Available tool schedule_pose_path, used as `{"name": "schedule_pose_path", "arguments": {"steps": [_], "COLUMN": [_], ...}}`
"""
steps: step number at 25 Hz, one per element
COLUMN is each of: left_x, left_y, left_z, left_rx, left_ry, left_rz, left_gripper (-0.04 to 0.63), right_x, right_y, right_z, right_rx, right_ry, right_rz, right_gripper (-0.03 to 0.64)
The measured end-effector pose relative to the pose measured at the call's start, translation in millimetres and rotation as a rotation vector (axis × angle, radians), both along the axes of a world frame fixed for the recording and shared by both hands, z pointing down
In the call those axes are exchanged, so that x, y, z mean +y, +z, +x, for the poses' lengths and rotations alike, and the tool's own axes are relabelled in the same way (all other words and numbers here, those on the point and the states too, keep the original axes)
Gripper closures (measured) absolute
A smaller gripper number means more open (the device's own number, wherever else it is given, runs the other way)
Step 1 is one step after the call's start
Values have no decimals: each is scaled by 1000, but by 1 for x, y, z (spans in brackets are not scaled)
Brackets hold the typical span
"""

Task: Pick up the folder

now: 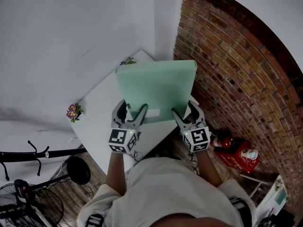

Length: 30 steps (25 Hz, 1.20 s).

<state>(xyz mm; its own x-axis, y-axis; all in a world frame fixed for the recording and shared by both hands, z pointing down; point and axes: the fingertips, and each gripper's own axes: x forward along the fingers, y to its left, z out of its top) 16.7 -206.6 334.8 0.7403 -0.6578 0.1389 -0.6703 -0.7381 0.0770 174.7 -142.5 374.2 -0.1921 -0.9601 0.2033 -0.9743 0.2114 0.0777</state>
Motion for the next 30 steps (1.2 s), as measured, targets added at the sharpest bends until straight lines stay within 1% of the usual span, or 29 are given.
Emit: {"name": "schedule_pose_path", "arguments": {"steps": [13, 30], "left_x": [4, 3], "left_y": [-12, -12], "left_z": [2, 1], "left_rx": [5, 10], "left_ry": [13, 10], "left_rz": [37, 39], "left_gripper": [267, 267], "right_x": [5, 4], "right_y": [-10, -11], "right_z": [2, 1], "right_rx": [8, 8], "right_ry": [11, 13], "right_rz": [25, 31], "right_gripper": [319, 321]}}
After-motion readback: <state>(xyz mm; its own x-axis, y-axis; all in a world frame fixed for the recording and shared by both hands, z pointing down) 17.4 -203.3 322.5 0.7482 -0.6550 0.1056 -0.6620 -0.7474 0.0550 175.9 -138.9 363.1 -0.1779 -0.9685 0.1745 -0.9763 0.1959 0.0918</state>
